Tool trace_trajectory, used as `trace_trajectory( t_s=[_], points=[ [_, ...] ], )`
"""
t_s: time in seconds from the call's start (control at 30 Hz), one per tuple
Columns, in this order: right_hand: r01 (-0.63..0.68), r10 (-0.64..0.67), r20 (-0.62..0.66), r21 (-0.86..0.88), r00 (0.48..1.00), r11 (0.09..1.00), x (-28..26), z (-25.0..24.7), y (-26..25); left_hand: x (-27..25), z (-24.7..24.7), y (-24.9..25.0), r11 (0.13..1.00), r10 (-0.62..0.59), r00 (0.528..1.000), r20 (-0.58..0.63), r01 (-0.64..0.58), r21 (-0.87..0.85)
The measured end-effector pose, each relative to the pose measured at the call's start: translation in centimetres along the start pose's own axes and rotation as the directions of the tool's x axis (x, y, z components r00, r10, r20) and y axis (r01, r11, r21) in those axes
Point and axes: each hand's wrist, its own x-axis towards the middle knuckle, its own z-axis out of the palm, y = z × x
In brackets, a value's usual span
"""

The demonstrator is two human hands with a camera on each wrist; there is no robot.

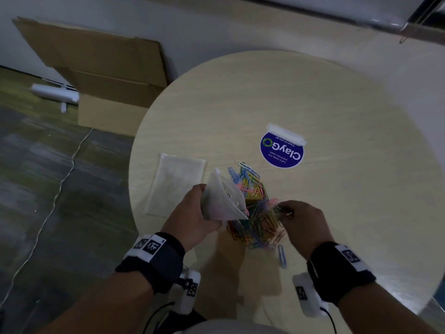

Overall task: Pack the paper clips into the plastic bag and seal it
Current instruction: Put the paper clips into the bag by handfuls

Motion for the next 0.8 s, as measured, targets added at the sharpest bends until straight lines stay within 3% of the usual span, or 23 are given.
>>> trace_trajectory(
  t_s=[0.1, 0.33, 0.7, 0.8],
  points=[
    [0.039, -0.033, -0.05, 0.144, 0.998, 0.989, -0.4, -2.6, -2.0, 0.0, -0.1, 0.1, 1.0, 0.008, 1.0, 0.015, -0.008, -0.01],
    [0.151, -0.154, -0.025, 0.392, 0.988, 0.908, -0.7, -5.7, -7.8, 0.5, -0.6, 0.0, 1.0, 0.022, 0.999, 0.037, -0.022, -0.009],
    [0.299, -0.297, -0.037, 0.102, 0.954, 0.949, -0.2, -2.2, -10.7, 0.5, -0.3, -0.5, 0.997, 0.073, 0.997, 0.011, -0.073, -0.007],
    [0.335, -0.337, 0.009, 0.104, 0.941, 0.937, -0.6, -2.4, -10.8, 0.5, -0.2, -0.9, 0.995, 0.089, 0.996, -0.002, -0.089, -0.043]
  ],
)
